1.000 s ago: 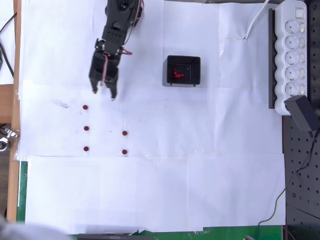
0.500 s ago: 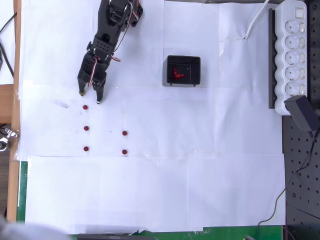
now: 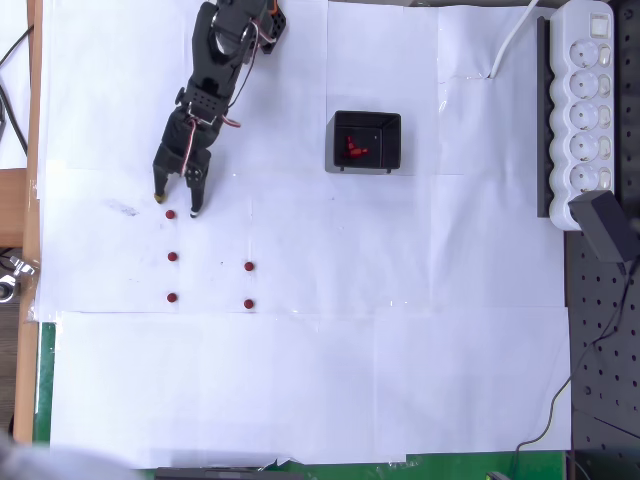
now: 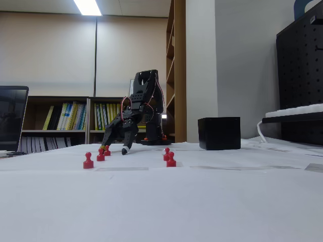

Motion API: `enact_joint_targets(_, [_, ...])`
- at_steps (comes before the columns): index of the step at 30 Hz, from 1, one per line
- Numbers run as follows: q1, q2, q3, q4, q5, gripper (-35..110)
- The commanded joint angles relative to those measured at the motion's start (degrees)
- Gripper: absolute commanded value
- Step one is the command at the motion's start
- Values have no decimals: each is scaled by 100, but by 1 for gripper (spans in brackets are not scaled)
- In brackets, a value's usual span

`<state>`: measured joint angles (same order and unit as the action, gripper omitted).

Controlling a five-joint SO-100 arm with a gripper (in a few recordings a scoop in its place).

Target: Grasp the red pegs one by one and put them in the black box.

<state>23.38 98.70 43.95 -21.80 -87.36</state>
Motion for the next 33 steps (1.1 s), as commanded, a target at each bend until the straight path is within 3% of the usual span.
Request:
enact_joint_targets(1, [-18,158,369,-62,-132,25])
enact_joint_targets(14, [-123,299,475,-88,-237,23])
enact_joint_targets(33, [-123,105,483,281,-290,0])
